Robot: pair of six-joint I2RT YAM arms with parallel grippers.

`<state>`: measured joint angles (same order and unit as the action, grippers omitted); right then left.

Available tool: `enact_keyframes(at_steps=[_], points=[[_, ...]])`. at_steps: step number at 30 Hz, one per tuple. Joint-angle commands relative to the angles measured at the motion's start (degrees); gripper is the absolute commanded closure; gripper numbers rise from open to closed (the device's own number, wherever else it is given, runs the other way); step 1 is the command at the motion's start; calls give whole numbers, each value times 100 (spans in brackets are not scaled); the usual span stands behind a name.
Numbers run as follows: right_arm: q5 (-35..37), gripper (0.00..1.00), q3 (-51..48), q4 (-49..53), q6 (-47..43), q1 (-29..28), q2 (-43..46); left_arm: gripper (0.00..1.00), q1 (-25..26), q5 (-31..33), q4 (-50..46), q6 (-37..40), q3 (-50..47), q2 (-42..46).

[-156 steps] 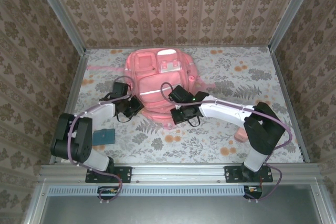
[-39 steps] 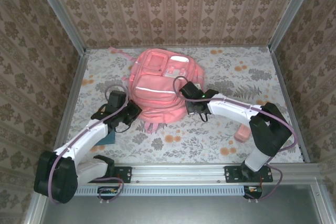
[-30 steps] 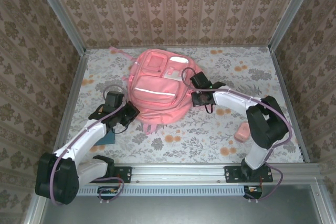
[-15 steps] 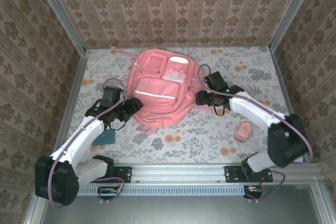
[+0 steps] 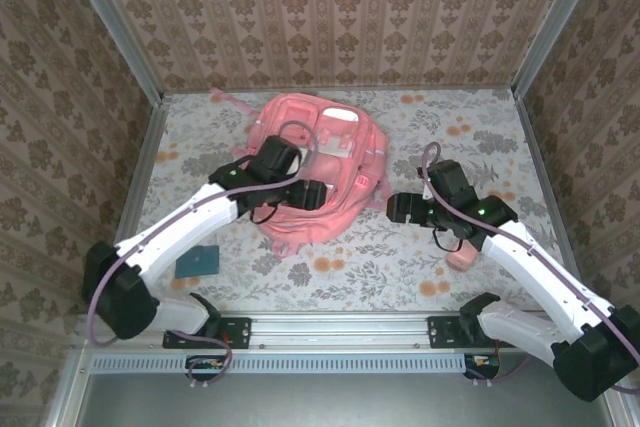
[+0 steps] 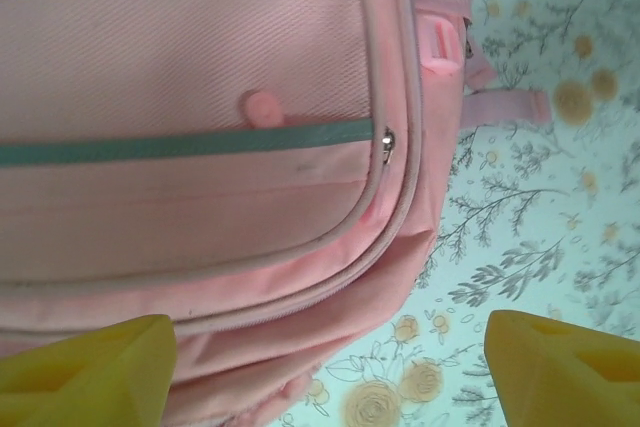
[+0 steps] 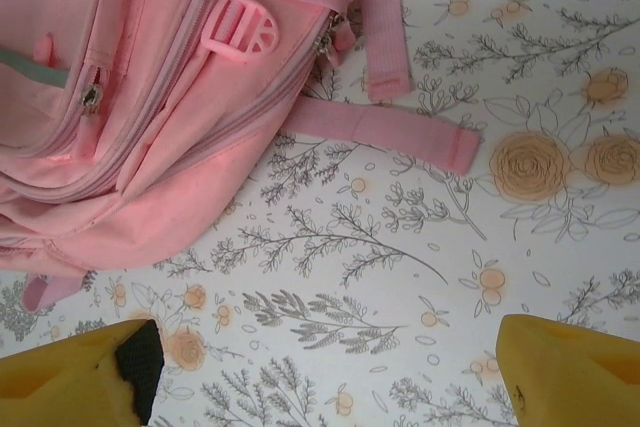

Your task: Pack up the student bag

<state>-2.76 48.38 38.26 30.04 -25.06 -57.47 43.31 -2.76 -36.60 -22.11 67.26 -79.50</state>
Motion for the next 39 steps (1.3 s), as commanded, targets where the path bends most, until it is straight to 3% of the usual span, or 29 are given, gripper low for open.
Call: enact_keyframes(at_steps=[1, 7, 10, 14, 19, 24, 32, 39], points=[[-212, 11, -112, 301, 137, -12, 108, 18, 158, 406, -594, 1450, 495, -386], [-390, 10, -94, 184, 116, -8, 158, 16, 280, 227, -340, 3072, 456, -667], [-417, 5, -57, 130, 127, -16, 157, 15, 134, -131, -102, 3393, 413, -710], [-497, 1, -61, 9, 114, -8, 151, 16, -67, -130, -200, 3632, 543, -1017], [-518, 0, -31, -164, 46, 1, 14, 23, -105, -187, -32, 4467, 388, -1234], [-694, 0, -4, -420, 77, 0, -199, 28, -171, 105, 169, 4852, 544, -1486], [-764, 0, 245, -671, 114, 5, -556, 30, -174, -83, -285, 5272, 767, -1920], [-515, 0, 360, -950, 434, 22, -811, 36, -226, 276, 237, 5698, 411, -1797]])
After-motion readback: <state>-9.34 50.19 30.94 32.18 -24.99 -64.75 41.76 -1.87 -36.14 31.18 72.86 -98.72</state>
